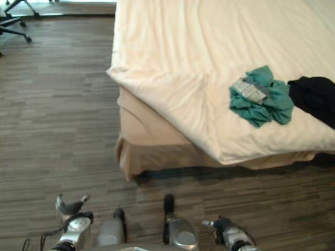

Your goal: Tidy up the quilt and then pick up the clothes from the bed and put them into the laundry hamper.

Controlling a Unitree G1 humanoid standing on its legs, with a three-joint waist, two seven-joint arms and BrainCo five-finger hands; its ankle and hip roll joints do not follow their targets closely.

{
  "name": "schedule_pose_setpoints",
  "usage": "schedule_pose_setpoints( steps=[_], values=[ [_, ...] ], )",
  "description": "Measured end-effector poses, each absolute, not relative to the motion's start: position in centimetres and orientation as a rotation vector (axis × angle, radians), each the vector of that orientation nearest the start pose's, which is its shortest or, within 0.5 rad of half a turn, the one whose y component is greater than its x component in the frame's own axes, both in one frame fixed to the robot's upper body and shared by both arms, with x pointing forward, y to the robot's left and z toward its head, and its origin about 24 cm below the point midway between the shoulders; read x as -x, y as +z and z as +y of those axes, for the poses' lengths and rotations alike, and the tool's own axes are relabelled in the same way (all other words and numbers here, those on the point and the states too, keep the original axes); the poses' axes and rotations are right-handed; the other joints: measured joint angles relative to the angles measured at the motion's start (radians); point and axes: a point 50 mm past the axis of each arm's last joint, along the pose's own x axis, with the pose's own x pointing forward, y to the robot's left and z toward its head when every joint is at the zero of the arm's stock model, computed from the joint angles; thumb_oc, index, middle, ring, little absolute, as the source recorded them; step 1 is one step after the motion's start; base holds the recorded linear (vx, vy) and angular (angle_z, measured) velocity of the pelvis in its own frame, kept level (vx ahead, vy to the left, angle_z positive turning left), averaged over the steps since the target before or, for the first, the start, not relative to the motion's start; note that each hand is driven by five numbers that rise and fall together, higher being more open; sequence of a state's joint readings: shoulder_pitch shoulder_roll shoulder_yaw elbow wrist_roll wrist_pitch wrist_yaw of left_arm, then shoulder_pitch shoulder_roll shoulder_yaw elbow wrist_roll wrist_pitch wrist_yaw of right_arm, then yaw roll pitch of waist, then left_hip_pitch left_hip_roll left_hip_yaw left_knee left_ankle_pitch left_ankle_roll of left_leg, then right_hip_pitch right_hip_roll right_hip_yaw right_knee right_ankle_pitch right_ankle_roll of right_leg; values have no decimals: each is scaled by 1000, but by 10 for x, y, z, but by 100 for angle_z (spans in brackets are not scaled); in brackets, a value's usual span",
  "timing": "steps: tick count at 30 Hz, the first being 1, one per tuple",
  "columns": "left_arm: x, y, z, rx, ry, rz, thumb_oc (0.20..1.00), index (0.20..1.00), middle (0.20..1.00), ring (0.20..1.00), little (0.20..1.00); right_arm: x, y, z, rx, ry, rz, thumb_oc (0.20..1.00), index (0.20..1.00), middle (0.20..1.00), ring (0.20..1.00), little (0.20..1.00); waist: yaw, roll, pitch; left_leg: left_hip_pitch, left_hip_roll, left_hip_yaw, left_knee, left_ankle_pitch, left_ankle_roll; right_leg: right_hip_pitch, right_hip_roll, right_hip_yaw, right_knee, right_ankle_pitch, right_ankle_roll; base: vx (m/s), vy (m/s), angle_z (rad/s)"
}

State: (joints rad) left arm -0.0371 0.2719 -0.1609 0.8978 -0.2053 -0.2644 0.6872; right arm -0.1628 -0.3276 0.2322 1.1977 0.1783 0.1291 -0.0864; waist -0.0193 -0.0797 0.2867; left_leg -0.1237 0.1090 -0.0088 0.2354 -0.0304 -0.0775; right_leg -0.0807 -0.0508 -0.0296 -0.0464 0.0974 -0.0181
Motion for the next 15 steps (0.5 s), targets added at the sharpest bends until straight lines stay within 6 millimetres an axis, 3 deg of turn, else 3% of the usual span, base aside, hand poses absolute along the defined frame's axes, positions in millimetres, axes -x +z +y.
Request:
schedule_pose_setpoints(
  steps=[1,3,4,5,6,7,9,12,15],
  values=[
    [-196,-69,259,-422,670,390,1000,1000,1000,1000,1000,-161,-130,-268,338,-195,1120,1000,1000,1000,1000,1000,-2,19,5,39,-10,10,-92,13,16,3,6,3,-3,13,1,63,-8,-17],
    [-220,-38,264,-496,630,225,1000,1000,1000,1000,1000,-165,-126,-272,315,-221,1102,1000,1000,1000,1000,1000,-12,46,14,62,-3,46,-167,30,28,13,21,-10,-7,12,1,76,-58,4],
    [-254,7,265,-574,601,21,1000,1000,1000,1000,1000,-163,-123,-283,340,-237,1107,1000,1000,1000,1000,1000,-28,102,12,89,20,70,-216,38,32,16,54,-19,-8,5,7,69,-124,9],
    [-272,35,265,-623,575,-94,1000,1000,1000,1000,1000,-162,-124,-282,335,-229,1112,1000,1000,1000,1000,1000,-36,109,15,95,23,76,-239,51,8,8,57,-17,-5,8,12,42,-122,0],
    [-285,59,264,-667,553,-182,1000,1000,1000,1000,1000,-161,-126,-279,331,-213,1120,1000,1000,1000,1000,1000,-36,109,15,94,21,79,-245,53,6,1,56,-12,-6,10,16,31,-90,-14],
    [-307,103,258,-737,528,-351,1000,1000,1000,1000,1000,-157,-130,-272,317,-180,1141,1000,1000,1000,1000,1000,-44,110,16,93,17,85,-253,59,0,-4,52,-3,-8,15,23,30,-49,-14],
    [-322,142,251,-798,507,-492,1000,1000,1000,1000,1000,-154,-134,-263,312,-137,1155,1000,1000,1000,1000,1000,-74,116,15,103,13,97,-277,64,1,-4,46,3,-16,21,30,61,-16,-14],
    [-338,177,237,-872,445,-593,1000,1000,1000,1000,1000,-150,-140,-250,337,-60,1175,1000,1000,1000,1000,1000,-120,133,20,112,10,141,-292,70,3,-25,45,37,-15,25,36,75,26,-33],
    [-344,180,226,-900,392,-588,1000,1000,1000,1000,1000,-153,-139,-250,347,-64,1168,1000,1000,1000,1000,1000,-168,164,25,113,6,169,-296,70,3,-41,45,62,-13,28,39,76,71,-36]
  ],
)
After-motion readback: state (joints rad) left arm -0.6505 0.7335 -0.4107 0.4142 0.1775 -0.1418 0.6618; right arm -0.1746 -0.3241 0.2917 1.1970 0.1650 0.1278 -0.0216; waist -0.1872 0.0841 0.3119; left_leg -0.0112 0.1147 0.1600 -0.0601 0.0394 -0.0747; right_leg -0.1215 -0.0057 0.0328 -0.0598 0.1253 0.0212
